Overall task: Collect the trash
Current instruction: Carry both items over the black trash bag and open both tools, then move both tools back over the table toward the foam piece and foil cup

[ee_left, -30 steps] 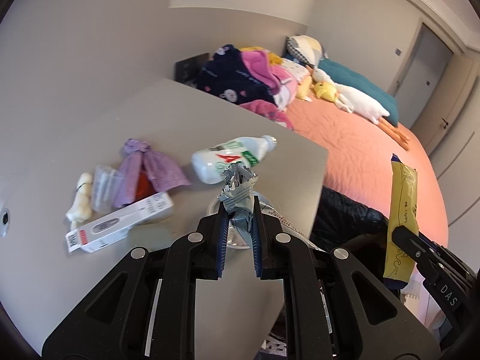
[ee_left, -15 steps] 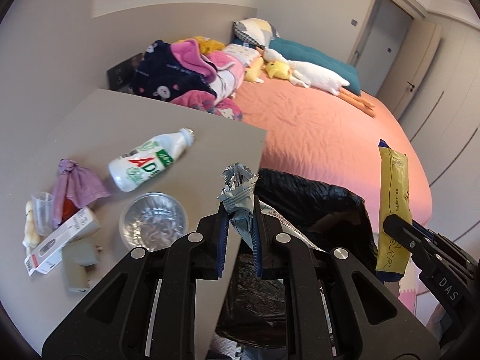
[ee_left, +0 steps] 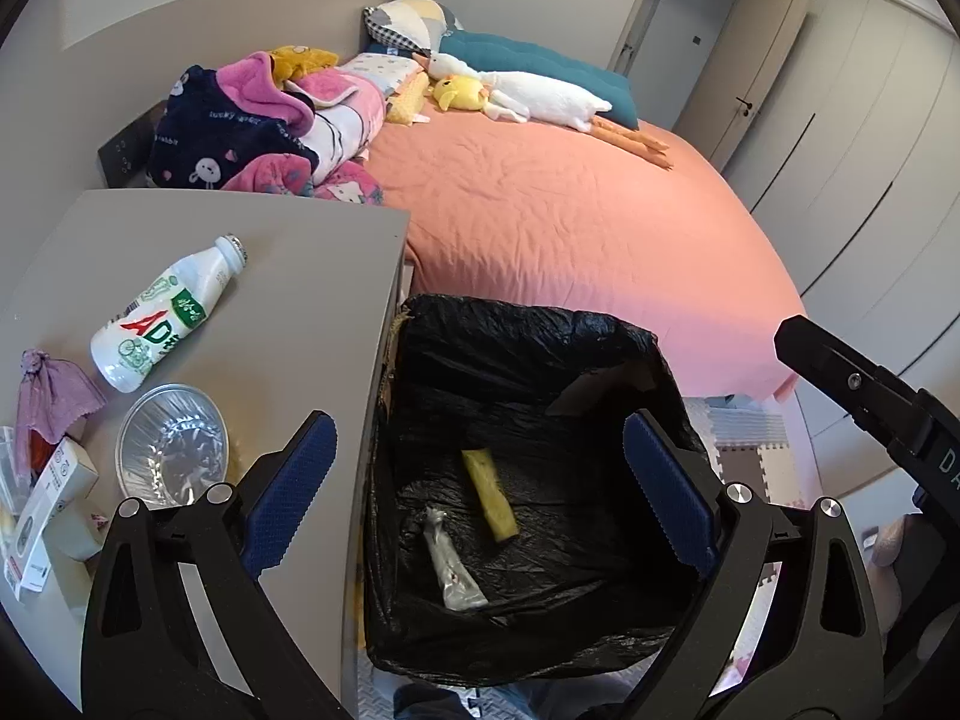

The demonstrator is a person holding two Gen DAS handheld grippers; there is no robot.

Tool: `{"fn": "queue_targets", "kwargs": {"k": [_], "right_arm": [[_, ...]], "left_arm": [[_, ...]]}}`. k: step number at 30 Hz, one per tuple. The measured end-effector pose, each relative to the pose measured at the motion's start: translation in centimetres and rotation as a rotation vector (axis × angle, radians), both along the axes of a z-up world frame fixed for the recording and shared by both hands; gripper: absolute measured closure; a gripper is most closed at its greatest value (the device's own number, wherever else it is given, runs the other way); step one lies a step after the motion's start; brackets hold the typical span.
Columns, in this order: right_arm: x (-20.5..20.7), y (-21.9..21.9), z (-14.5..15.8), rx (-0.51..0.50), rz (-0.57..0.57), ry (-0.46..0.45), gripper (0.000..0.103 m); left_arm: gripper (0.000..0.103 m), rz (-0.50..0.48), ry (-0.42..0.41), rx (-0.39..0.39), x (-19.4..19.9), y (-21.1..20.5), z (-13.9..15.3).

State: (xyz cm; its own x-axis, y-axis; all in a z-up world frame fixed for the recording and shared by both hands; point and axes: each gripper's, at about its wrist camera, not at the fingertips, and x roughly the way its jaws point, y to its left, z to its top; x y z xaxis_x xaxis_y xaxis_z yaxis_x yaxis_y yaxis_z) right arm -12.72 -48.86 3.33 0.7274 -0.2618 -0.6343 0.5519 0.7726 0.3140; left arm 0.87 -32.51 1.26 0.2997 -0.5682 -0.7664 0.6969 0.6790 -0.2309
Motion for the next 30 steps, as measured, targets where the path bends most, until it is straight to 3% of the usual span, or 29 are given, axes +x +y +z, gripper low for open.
{"fn": "queue_targets", "kwargs": {"k": [17,30], "right_arm": [[2.7,2.3,-0.1,0.004,0.099,0.004,0.035],[6.3,6.3,-0.7,0.011,0.248,0.019,0.035]], "left_arm": [[0.01,0.077,-0.01,0.014,1.3,3.0,-0.1],[0.01,0.248,-0.014,0.035,2.8,8.9,-0.6]]}}
